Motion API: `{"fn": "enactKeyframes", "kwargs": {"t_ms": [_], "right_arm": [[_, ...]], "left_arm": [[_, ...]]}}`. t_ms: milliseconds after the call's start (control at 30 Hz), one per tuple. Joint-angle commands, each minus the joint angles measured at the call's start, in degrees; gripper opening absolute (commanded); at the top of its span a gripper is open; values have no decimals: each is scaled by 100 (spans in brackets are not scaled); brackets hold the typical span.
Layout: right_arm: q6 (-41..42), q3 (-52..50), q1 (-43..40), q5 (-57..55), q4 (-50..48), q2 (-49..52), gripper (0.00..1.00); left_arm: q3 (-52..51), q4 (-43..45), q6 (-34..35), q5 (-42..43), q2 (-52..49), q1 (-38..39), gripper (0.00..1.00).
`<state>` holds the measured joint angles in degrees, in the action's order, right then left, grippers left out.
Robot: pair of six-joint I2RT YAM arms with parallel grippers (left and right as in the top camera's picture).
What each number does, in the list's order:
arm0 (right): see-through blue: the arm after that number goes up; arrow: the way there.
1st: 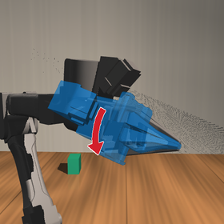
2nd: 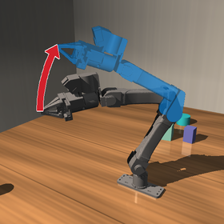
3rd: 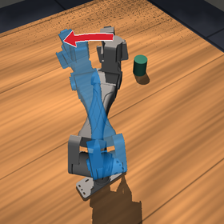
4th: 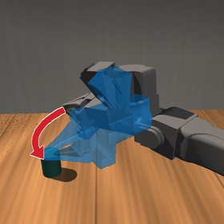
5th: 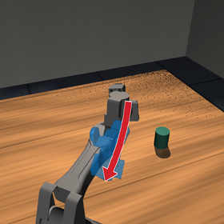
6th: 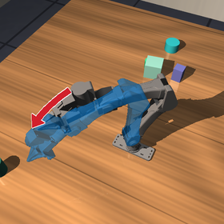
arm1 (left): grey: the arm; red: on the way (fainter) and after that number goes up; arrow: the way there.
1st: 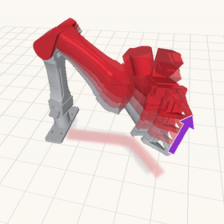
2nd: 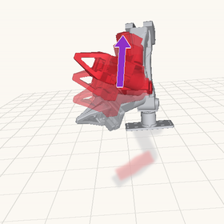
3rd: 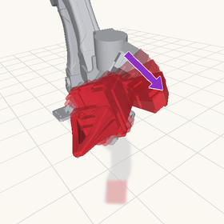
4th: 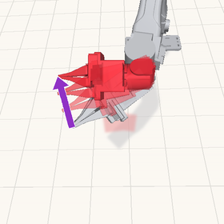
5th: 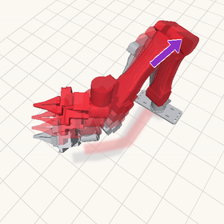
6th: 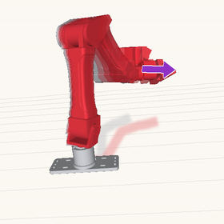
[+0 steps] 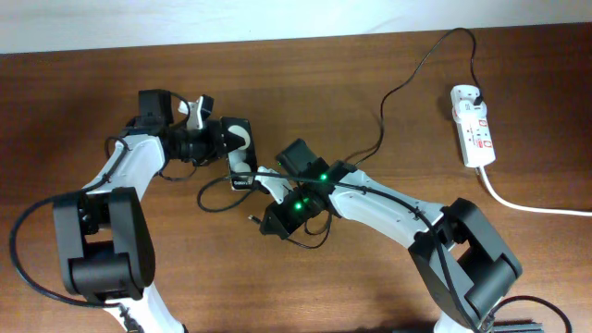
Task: Plug charger to phone and switch on socket
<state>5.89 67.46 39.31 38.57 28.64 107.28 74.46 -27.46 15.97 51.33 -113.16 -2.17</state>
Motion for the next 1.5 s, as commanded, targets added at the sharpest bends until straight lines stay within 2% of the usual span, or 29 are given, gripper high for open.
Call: {"fn": "enactKeyframes", "kwargs": {"t_ms": [0, 100, 367, 400, 500, 567, 700, 800, 900, 933, 967, 1000, 1067, 1100, 1167, 1267, 1333, 1467], "right_arm": [[282, 15, 4, 197, -164, -144, 4], [800, 15, 4, 192, -859, -144, 4], [835, 13, -4, 122, -916, -142, 4], [835, 13, -13, -319, -638, -142, 4], [833, 13, -72, -2634, 922, -142, 4], [833, 13, -81, -3287, 1478, -142, 5], [831, 13, -72, -3309, 1486, -138, 21], [809, 13, -70, -3327, 1443, -63, 27], [787, 9, -72, -3331, 1438, 109, 37], [634, 9, -72, -3348, 1438, 208, 37], [577, 9, -72, -3375, 1401, 262, 43], [487, 9, -72, -3390, 1360, 271, 45], [485, 9, -72, -3480, 1290, 271, 58], [485, 9, -72, -3480, 1250, 271, 73], [485, 9, -72, -3480, 1248, 271, 74], [455, 9, -72, -3401, 1429, 271, 63], [-212, 17, -72, -2839, 1447, 271, 62], [-1075, 297, -72, -2754, 1657, 271, 63]], "left_arm": [[59, 138, -87, 516, -2, -24, 0], [59, 177, -87, 643, -2, -24, 0], [59, 184, 94, 634, -4, -162, 0], [59, 131, 107, 629, -4, -280, 0], [59, -4, 114, 437, -2, -367, 0], [59, -7, 114, 437, -4, -361, 0], [59, -9, 111, 420, -4, -361, 0], [59, -24, 111, 420, -4, -361, 0], [59, -24, 111, 420, -4, -361, 0], [59, -24, 111, 420, -4, -361, 0], [59, -26, 111, 420, -4, -361, 0], [59, -26, 111, 420, -4, -361, 0], [59, -26, 111, 420, -4, -361, 0], [59, -26, 111, 420, -4, -361, 0], [59, -26, 111, 420, -4, -361, 0], [59, -26, 111, 417, -4, -361, 0], [59, -24, 111, 417, -4, -361, 0], [59, -24, 111, 374, -4, -361, 0]]}}
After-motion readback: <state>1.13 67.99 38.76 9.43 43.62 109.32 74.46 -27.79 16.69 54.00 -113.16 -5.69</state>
